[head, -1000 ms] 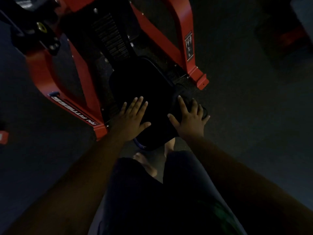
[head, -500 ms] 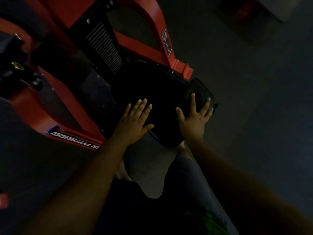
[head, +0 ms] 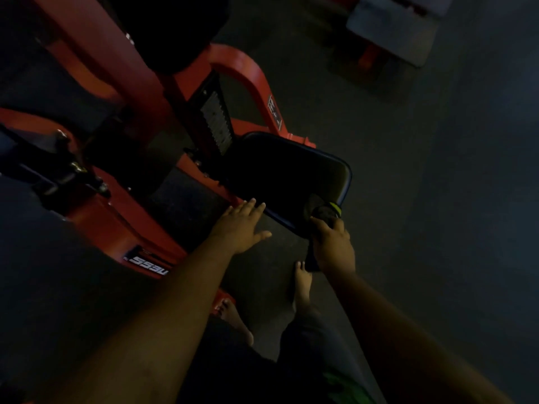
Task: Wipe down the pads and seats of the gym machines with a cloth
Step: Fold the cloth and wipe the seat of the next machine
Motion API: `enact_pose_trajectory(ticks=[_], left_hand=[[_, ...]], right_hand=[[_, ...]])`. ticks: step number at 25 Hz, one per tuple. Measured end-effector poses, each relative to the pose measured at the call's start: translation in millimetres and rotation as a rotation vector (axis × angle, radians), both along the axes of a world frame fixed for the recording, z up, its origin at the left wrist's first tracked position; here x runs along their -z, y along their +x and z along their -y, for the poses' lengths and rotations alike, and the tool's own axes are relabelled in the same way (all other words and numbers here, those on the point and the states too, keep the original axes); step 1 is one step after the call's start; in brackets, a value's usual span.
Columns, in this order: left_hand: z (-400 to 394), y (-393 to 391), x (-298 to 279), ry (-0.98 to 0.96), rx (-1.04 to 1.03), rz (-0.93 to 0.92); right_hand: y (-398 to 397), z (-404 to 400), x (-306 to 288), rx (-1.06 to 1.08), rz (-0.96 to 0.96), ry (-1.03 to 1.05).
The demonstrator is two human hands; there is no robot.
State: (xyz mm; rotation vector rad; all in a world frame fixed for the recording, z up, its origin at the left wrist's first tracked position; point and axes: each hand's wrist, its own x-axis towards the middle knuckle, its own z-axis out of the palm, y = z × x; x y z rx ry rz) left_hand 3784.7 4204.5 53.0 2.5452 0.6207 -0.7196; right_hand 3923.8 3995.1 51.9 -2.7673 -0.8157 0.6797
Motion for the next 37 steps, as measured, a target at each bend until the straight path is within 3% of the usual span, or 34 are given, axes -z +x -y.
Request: enact_pose_trajectory(ticks=[4,15,23,28,32,34,37], left_hand=[[-7.2,-22.3,-72.0,0.079,-0.085,0.094],[-93.9,-78.7,-267.8,0.470,-0.050,0.351],[-204.6,-57.6,-402.1,0.673,-0.139,0.777],[-258.9,-33.3,-434.1,0.680,-0.075,0.731],[-276.3,-15.0,-425.9,0.626,-0.011,0.772],[-279.8,-13.2,-420.1,0.595,0.008,0.832],[-282.3,-12.8,-420.5,0.577,0.023,0.857]], right_hand=[[-13.4,-32.7,-59.2,0.008,-0.015,0.158],[-61.4,-151.1,-235.2,-0.041,0.076,0.698],[-49.6,-269.4,-338.7,-0.002,0.078,1.268],[-32.4,-369.1,-361.2,-0.157,-0.037,1.144],[6.9,-404.0,-354.6,-0.057,0.004,1.238],[36.5,-414.0,-359.2,0.010,-0.101,1.260],[23.2,-414.4,-358.8,0.089,-0.101,1.279]])
